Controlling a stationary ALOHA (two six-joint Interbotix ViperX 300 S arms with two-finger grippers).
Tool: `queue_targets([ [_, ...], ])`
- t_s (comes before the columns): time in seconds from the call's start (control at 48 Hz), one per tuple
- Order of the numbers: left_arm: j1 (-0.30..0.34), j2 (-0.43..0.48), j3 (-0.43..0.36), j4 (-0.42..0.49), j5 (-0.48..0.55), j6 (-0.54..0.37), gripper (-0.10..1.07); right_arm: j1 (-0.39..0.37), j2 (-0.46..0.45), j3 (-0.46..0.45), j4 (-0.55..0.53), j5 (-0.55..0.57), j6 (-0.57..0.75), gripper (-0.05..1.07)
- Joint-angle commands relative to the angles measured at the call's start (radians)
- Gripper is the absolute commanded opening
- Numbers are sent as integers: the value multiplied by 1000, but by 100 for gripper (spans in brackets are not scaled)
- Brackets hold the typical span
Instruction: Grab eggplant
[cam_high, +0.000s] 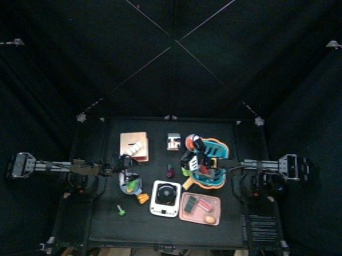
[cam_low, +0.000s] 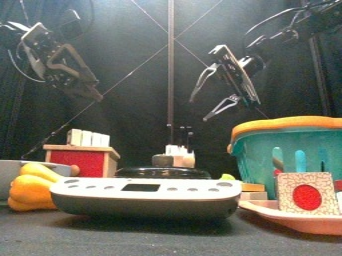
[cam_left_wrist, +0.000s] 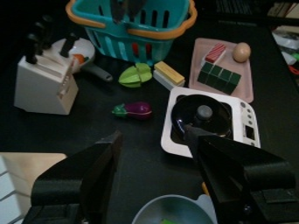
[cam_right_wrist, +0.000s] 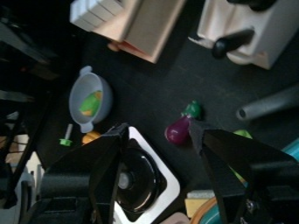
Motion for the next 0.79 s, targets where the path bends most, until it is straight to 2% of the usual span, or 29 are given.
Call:
queue_targets([
  [0.0, 18, -63, 11, 11, -18, 2, 93, 31, 15, -69, 51, 92, 0, 91],
  [0.146, 17, -120, 57, 2, -34, -5, 93, 69, 101, -150, 106, 175, 0, 91],
  [0.292, 12, -127, 80, -21, -52, 2, 93, 94, 207, -239, 124, 216, -2, 92],
  [0.458, 9, -127, 100, -38, -74, 0, 93, 86, 319, -319, 126, 307, -5, 93],
  [0.771, -14, -127, 104, -51, -81, 2, 93, 87, 408, -396, 121, 446, -8, 98],
])
